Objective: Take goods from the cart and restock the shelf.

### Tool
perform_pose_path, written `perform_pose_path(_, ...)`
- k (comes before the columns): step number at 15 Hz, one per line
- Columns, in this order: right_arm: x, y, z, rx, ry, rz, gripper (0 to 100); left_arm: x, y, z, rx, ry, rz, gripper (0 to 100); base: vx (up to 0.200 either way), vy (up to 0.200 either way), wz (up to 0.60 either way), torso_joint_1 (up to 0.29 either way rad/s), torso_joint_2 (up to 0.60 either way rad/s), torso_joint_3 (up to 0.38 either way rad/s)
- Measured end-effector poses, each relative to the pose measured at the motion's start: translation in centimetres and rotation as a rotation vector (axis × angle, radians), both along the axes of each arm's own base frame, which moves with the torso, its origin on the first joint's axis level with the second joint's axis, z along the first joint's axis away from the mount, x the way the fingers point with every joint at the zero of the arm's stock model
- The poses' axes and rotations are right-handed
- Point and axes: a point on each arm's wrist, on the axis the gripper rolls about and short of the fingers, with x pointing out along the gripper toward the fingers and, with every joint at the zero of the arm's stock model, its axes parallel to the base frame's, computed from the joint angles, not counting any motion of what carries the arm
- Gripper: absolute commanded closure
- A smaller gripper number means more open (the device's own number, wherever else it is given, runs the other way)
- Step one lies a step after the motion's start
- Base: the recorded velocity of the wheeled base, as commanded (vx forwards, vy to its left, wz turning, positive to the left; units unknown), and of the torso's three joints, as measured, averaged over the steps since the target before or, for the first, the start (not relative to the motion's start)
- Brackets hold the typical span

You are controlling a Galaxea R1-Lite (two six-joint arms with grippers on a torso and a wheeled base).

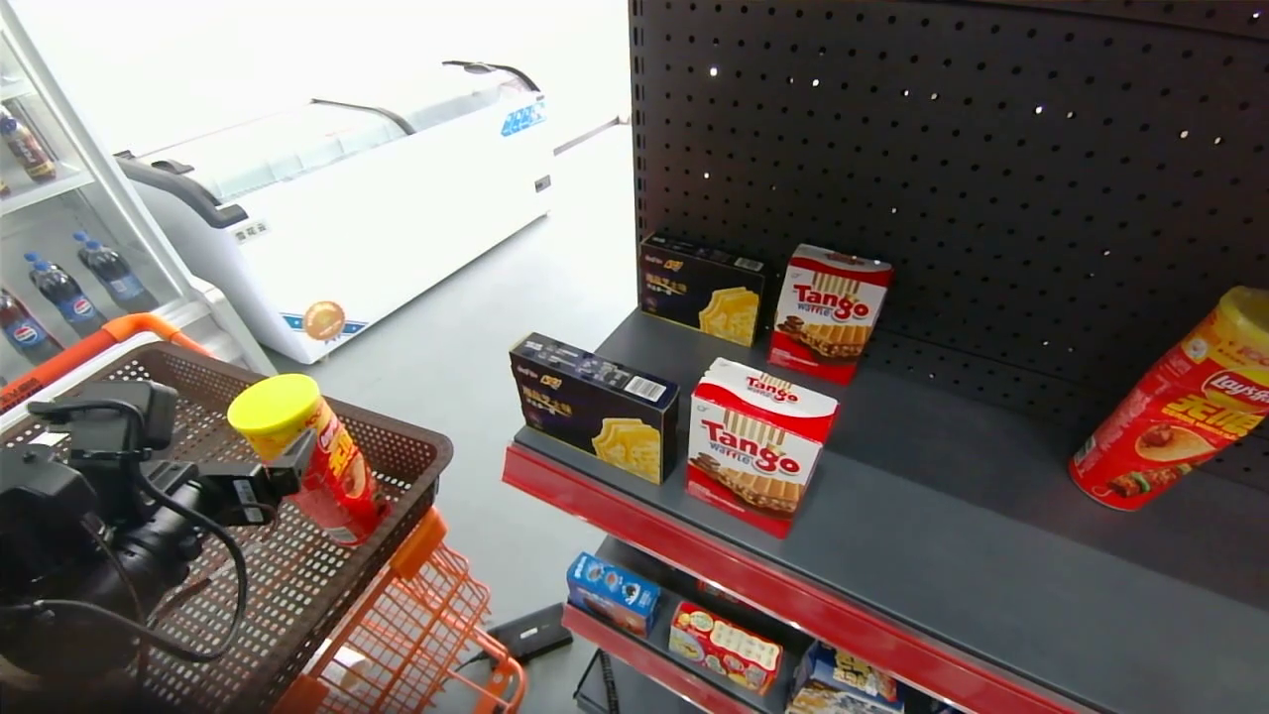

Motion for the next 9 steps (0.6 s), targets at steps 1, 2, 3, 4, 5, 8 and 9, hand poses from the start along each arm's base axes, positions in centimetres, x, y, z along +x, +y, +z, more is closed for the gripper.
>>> perform_pose_path(1, 0.0, 0.0, 0.0, 0.0, 0.0, 0.0, 0, 0.6, 0.2, -1.1, -0.005, 0.033, 0.004, 0, 0.0, 0.0, 0.0, 0.0, 0.0, 0.0)
perform_pose_path(2, 0.0, 0.0, 0.0, 0.0, 0.0, 0.0, 0, 1.2, 0.3, -1.8, -0.013, 0.057, 0.005, 0, 0.0, 0.0, 0.0, 0.0, 0.0, 0.0)
perform_pose_path(3, 0.0, 0.0, 0.0, 0.0, 0.0, -0.001, 0, 1.8, 0.4, -2.4, -0.018, 0.072, 0.007, 0, 0.0, 0.0, 0.0, 0.0, 0.0, 0.0)
perform_pose_path(4, 0.0, 0.0, 0.0, 0.0, 0.0, -0.001, 0, 2.4, 0.4, -2.9, -0.022, 0.084, 0.006, 0, 0.0, 0.0, 0.0, 0.0, 0.0, 0.0)
perform_pose_path(5, 0.0, 0.0, 0.0, 0.0, 0.0, -0.001, 0, 3.0, 0.5, -3.4, -0.023, 0.091, 0.006, 0, 0.0, 0.0, 0.0, 0.0, 0.0, 0.0)
perform_pose_path(8, 0.0, 0.0, 0.0, 0.0, 0.0, 0.0, 0, 5.1, 0.9, -4.1, -0.022, 0.081, 0.007, 0, 0.0, 0.0, 0.0, 0.0, 0.0, 0.0)
perform_pose_path(9, 0.0, 0.0, 0.0, 0.0, 0.0, 0.0, 0, 5.7, 1.0, -4.3, -0.021, 0.075, 0.008, 0, 0.0, 0.0, 0.0, 0.0, 0.0, 0.0)
